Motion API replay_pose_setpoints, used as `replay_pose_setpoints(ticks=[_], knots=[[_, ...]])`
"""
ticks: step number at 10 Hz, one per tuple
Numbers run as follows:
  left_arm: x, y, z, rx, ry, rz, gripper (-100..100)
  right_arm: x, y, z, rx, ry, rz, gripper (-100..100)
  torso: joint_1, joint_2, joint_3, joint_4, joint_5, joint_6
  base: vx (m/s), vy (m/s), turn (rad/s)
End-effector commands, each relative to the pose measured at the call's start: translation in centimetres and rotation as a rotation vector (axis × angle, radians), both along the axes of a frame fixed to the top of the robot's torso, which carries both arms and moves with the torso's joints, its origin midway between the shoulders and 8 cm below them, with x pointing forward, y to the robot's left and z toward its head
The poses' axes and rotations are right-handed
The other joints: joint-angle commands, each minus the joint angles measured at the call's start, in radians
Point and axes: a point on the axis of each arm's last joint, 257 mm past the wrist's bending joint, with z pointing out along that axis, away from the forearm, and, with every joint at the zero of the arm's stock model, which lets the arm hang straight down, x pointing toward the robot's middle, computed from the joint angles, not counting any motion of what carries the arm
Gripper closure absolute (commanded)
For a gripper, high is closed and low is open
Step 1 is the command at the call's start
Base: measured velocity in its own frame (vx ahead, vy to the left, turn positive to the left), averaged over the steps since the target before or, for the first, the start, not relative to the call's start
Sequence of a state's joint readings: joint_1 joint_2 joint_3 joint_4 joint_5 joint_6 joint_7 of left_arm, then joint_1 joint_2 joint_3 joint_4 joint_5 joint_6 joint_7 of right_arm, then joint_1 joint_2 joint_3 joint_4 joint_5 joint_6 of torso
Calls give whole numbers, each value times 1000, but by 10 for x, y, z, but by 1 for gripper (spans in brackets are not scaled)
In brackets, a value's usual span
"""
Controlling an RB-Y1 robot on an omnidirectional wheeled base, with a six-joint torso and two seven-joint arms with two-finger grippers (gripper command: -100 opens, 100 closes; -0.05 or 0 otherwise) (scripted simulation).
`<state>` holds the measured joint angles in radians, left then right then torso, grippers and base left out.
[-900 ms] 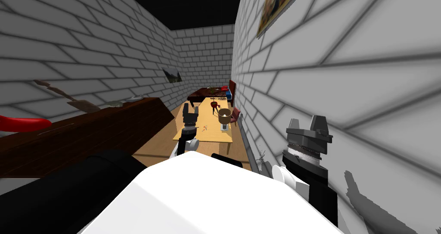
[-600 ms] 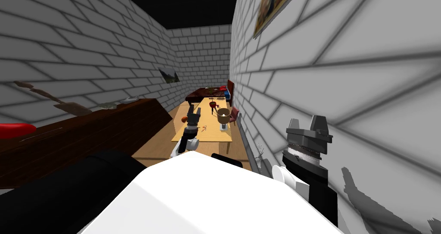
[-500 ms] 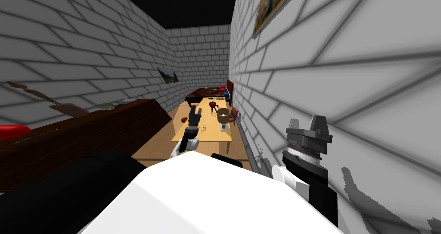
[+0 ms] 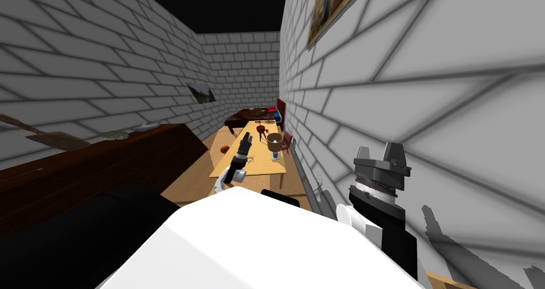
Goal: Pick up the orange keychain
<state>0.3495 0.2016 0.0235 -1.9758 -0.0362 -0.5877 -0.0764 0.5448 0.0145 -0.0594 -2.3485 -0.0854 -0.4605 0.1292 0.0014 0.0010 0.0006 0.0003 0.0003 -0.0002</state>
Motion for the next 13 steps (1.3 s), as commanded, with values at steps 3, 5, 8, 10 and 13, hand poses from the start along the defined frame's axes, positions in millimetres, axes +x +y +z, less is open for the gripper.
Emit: replay_pose_setpoints(ticks=[3,5,8,10,13], knots=[[23,-1,-32,113,72,17,-100,0,0,0,0,0,0,0,0,0,0,0,0,0,-21,19,-104],[33,1,-46,169,105,26,-100,0,0,0,0,0,0,0,0,0,0,0,0,0,-24,21,-91],[46,7,-72,224,163,42,-100,0,0,0,0,0,0,0,1,0,0,0,0,0,-21,22,-89],[56,12,-91,280,206,56,-100,0,0,0,0,0,0,0,0,0,0,0,0,0,-27,17,-109],[74,23,-119,390,272,85,-100,0,0,0,0,0,0,0,1,0,0,0,0,0,-28,23,-111]])
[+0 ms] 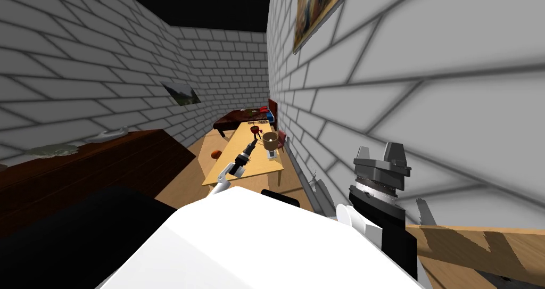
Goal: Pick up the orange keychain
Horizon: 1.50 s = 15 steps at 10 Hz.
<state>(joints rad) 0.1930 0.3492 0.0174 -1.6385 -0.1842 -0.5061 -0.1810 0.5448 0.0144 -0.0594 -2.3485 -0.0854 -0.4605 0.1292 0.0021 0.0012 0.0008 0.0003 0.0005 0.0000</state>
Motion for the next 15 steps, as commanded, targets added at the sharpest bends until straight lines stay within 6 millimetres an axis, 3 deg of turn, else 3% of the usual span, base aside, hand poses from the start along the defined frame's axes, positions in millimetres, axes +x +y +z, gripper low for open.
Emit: replay_pose_setpoints(ticks=[1,4,10,15], knots=[[6,8,-18,29,38,16,-100,0,0,0,0,0,0,0,0,0,0,0,0,0,-20,22,-81],[22,24,-43,135,103,47,-100,0,0,0,0,0,0,0,0,-1,0,0,0,-1,-22,20,-122],[33,58,-96,233,233,106,-100,0,0,0,0,0,0,0,0,0,0,0,0,0,-18,17,-89],[39,109,-151,357,392,191,-100,0,0,0,0,0,0,0,0,-1,-1,0,0,-1,-19,17,-118]])
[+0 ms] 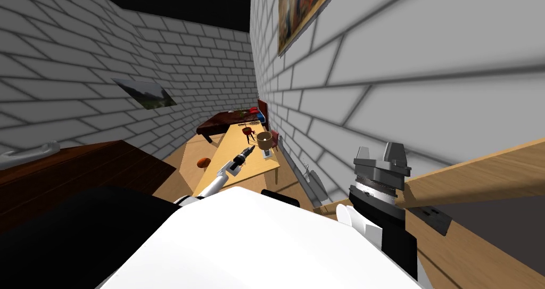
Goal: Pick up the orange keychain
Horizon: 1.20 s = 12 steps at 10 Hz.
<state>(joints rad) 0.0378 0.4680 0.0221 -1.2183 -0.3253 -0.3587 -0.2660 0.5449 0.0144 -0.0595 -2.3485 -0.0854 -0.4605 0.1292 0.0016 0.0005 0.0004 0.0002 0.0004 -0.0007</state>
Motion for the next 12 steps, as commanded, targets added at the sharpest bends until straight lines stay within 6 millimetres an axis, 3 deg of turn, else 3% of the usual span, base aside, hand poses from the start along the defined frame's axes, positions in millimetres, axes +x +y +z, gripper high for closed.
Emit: replay_pose_setpoints(ticks=[1,2,4,9,12], knots=[[3,12,-12,20,36,23,-100,0,0,0,0,0,0,0,0,0,0,0,0,0,-16,15,-70],[6,25,-18,56,66,44,-100,0,0,0,0,0,0,0,0,0,0,0,0,0,-18,19,-152],[1,31,-29,55,89,56,-100,0,0,0,0,0,0,0,0,0,0,0,0,0,-9,13,-33],[-13,98,-82,161,274,187,-100,0,0,0,0,0,0,0,0,0,0,0,0,0,-17,20,-148],[-22,114,-97,177,326,225,-100,0,0,0,0,0,0,0,0,-1,0,0,0,-1,-7,11,-47]])
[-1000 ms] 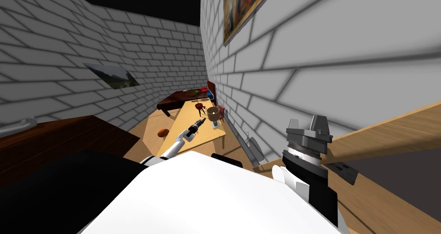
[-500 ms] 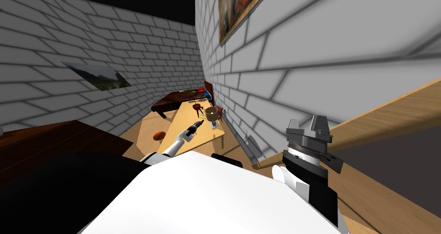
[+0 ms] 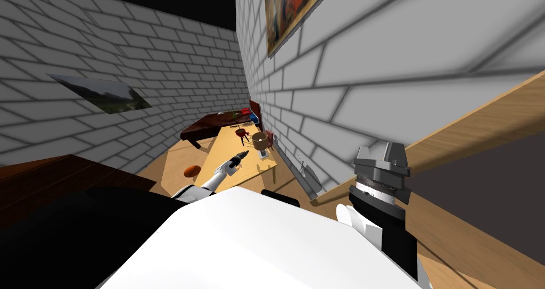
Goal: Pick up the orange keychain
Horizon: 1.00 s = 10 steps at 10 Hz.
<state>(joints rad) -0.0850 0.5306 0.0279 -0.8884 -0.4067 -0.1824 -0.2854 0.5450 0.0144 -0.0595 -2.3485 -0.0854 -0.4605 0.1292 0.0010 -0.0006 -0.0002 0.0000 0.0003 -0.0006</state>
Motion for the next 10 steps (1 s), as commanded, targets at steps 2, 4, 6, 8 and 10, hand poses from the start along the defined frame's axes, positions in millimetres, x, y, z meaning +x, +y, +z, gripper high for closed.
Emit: replay_pose_setpoints(ticks=[2,4,6,8,10], knots=[[-15,23,-20,23,71,56,-100,0,0,0,0,0,0,0,0,0,0,0,0,-1,-6,12,-99],[-29,38,-37,33,125,99,-100,0,0,0,0,0,0,0,0,0,0,0,0,-1,-9,14,-84],[-41,50,-49,40,170,137,-100,0,0,0,0,0,0,0,1,0,0,0,0,-1,-7,20,-101],[-56,63,-64,44,221,179,-100,0,0,0,0,0,0,0,0,0,0,0,0,-1,-1,7,-45],[-70,72,-76,47,263,216,-100,0,0,0,0,0,0,0,0,0,0,0,0,-1,-2,12,-67]])
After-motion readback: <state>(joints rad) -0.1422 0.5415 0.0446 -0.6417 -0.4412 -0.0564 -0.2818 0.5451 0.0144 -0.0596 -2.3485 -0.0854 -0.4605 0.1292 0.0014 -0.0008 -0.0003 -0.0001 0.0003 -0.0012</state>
